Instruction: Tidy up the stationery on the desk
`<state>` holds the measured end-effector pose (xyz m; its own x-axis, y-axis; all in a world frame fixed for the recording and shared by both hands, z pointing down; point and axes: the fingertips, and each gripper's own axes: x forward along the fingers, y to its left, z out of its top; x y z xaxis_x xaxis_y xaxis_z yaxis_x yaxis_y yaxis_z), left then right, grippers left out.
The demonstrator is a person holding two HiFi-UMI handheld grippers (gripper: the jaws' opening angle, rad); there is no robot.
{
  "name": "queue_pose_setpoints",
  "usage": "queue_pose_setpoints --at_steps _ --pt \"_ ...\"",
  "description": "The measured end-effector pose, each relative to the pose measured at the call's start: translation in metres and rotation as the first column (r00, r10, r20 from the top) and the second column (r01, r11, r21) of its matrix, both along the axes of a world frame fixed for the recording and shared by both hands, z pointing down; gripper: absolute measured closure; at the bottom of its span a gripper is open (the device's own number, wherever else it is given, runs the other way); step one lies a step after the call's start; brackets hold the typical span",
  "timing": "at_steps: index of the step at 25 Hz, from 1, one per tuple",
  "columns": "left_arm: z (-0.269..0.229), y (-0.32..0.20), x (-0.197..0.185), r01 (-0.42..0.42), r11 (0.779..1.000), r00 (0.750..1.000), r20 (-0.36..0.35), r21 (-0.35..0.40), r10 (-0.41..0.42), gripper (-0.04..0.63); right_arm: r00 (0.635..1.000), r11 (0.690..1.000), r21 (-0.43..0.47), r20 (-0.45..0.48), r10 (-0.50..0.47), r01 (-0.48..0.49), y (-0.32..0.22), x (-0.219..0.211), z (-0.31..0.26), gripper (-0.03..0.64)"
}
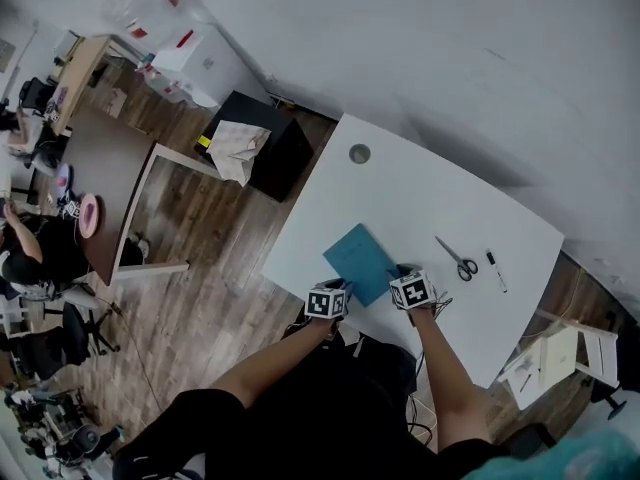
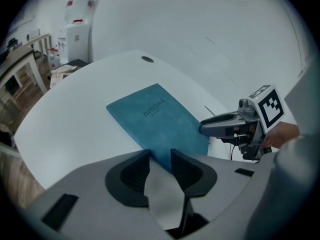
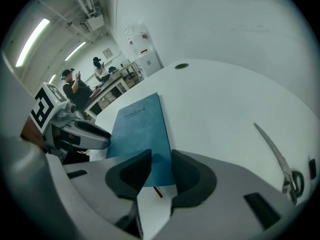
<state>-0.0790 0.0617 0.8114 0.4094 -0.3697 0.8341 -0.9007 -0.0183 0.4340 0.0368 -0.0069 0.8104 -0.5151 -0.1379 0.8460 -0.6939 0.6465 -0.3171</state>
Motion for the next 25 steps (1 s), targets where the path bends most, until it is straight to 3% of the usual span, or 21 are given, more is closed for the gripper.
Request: queue_pose_setpoints --at_steps 10,14,18,25 --pt "0.000 -0.032 -0.040 -0.195 0.981 0.980 -0.040 0.006 0.195 0.456 0.953 0.951 -0.060 -0.040 0.301 -0.303 0.037 -0.024 0.002 0.488" --pt "0.002 -0.051 -0.056 -0.298 0.954 0.954 -0.025 0.030 0.299 0.456 0.909 0.906 -0.073 -0.028 0.417 -0.417 0.052 -0.046 0.005 0.488" --pt "0.003 -0.064 -0.067 -0.373 0.926 0.927 -0.024 0.054 0.374 0.456 0.901 0.896 -0.090 -0.042 0.432 -0.434 0.070 -0.066 0.008 0.488" --pt "0.001 -0.065 -0.078 -0.422 0.905 0.904 -0.055 0.061 0.425 0.456 0.877 0.872 -0.099 -0.037 0.478 -0.479 0.075 -0.083 0.008 0.488"
